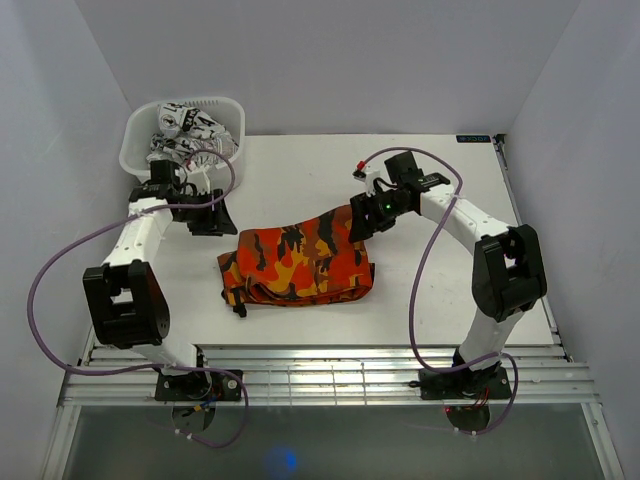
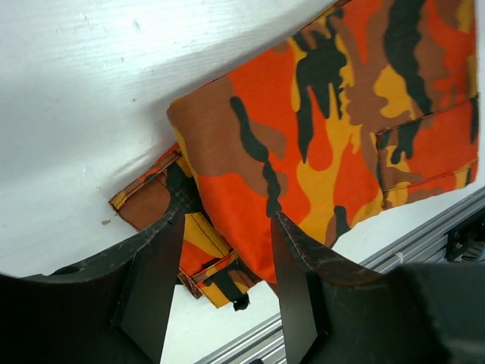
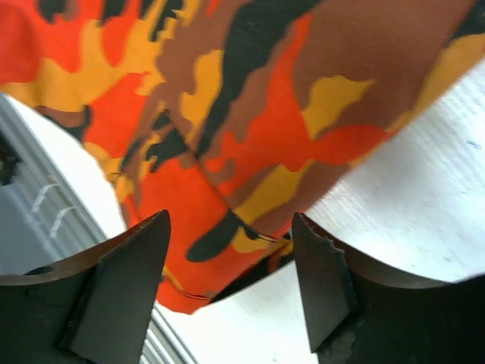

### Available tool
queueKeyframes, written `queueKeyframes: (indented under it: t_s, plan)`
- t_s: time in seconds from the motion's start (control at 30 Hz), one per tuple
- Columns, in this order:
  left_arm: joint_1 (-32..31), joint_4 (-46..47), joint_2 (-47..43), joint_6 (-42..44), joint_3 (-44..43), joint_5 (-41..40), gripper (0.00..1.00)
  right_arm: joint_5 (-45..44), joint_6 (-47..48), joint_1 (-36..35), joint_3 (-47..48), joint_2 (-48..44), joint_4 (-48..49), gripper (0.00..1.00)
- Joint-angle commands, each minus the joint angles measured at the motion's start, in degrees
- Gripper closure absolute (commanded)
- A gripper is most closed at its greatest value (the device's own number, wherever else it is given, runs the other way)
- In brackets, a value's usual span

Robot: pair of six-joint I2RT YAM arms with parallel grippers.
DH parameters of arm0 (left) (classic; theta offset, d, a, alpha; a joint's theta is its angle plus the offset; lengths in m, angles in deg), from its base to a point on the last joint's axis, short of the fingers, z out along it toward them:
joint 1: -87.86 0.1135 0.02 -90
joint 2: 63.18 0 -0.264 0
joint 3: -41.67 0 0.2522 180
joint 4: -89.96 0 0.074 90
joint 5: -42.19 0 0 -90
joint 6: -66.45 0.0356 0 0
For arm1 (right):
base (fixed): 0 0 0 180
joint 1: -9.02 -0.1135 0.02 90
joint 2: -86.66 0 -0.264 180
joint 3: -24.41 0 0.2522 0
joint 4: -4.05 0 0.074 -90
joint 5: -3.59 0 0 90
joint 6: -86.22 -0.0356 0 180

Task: Fold and stack the trousers
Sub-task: Fold the trousers

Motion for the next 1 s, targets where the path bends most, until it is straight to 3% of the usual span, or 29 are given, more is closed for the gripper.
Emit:
queueKeyframes:
  t_s: [0.0, 0.1, 0.27, 0.53, 0.73, 0.87, 0.9, 0.97]
  plan:
    - [-2.9, -0.2, 1.3, -3.2, 1.2, -4.8, 0.39, -8.9, 2.5, -0.1, 0.2, -0.6, -0.7, 0.28]
    - [-4.3, -0.2, 2.6, -3.8, 2.2, -4.9, 0.39, -10.5, 1.4, 0.8, 1.1, 0.7, 0.0, 0.17]
    - [-5.1, 0.8, 5.7, -6.5, 3.3, -6.2, 0.39, -10.7, -2.0, 3.0, 4.7, 7.4, -0.1, 0.14]
    - [-5.1, 2.0, 8.1, -7.3, 2.6, -4.3, 0.43, 4.7, -9.1, 7.2, 4.7, 14.6, 3.7, 0.09]
    - [-5.1, 3.0, 11.4, -9.0, 1.5, -3.0, 0.48, 11.9, -13.1, 7.4, 1.6, 16.8, 8.4, 0.15]
    - [-5.1, 2.2, 11.4, -8.8, 0.1, -1.5, 0.7, 12.7, -13.6, 7.4, 1.5, 17.8, 8.5, 0.22]
    - [-5.1, 1.6, 11.2, -8.3, -0.4, 0.3, 0.84, 12.7, -13.6, 7.4, 1.4, 17.7, 8.5, 0.2]
    - [-5.1, -0.3, 8.6, -6.6, -0.7, 2.5, 0.97, 12.1, -13.8, 7.4, 0.7, 16.9, 8.8, 0.17]
